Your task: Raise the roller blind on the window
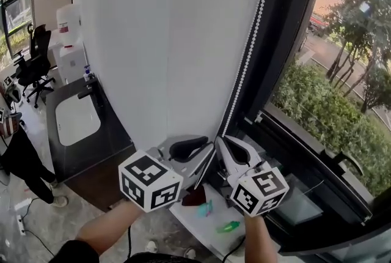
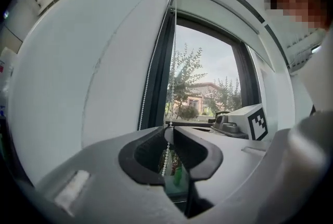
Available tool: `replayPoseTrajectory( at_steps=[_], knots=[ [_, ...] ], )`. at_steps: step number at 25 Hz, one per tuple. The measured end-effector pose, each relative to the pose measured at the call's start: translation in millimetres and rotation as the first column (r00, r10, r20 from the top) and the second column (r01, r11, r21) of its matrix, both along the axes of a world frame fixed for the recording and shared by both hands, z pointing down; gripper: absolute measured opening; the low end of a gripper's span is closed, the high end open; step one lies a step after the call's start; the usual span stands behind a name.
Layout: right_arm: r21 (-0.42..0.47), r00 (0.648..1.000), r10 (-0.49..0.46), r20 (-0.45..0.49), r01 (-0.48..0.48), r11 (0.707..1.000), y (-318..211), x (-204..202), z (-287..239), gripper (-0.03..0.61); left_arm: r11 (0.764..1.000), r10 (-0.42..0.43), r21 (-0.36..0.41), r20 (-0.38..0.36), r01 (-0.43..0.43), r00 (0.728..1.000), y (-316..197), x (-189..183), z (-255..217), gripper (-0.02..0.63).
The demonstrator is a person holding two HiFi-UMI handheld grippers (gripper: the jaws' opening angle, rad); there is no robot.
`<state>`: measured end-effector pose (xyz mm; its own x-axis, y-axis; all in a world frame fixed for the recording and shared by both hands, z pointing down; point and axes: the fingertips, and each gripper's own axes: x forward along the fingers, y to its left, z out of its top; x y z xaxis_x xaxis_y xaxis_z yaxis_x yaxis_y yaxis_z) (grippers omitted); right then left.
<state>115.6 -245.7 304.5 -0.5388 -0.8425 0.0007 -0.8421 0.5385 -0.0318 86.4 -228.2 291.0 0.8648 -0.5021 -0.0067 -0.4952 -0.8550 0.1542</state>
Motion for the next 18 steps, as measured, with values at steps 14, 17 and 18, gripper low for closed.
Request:
replayPoseTrajectory(
  at_steps=[14, 17, 18],
  knots=[
    [-0.019, 0.969, 0.24, 0.057, -0.239, 0.971, 46.3, 6.5, 28.9, 0.025, 0.99, -0.139, 0.036, 0.035, 0.138, 0.99, 18.5, -3.5, 32.8, 0.044],
    [-0.03, 0.968, 0.248, 0.047, -0.247, 0.969, 53.0, 5.9, 32.1, 0.025, 0.988, -0.152, 0.034, 0.05, 0.15, 0.987, 24.8, -0.2, 42.2, 0.006],
    [-0.033, 0.967, 0.253, 0.04, -0.252, 0.967, 54.6, 6.2, 32.7, 0.025, 0.988, -0.155, 0.034, 0.054, 0.153, 0.987, 26.6, 0.9, 44.5, 0.005]
  ],
)
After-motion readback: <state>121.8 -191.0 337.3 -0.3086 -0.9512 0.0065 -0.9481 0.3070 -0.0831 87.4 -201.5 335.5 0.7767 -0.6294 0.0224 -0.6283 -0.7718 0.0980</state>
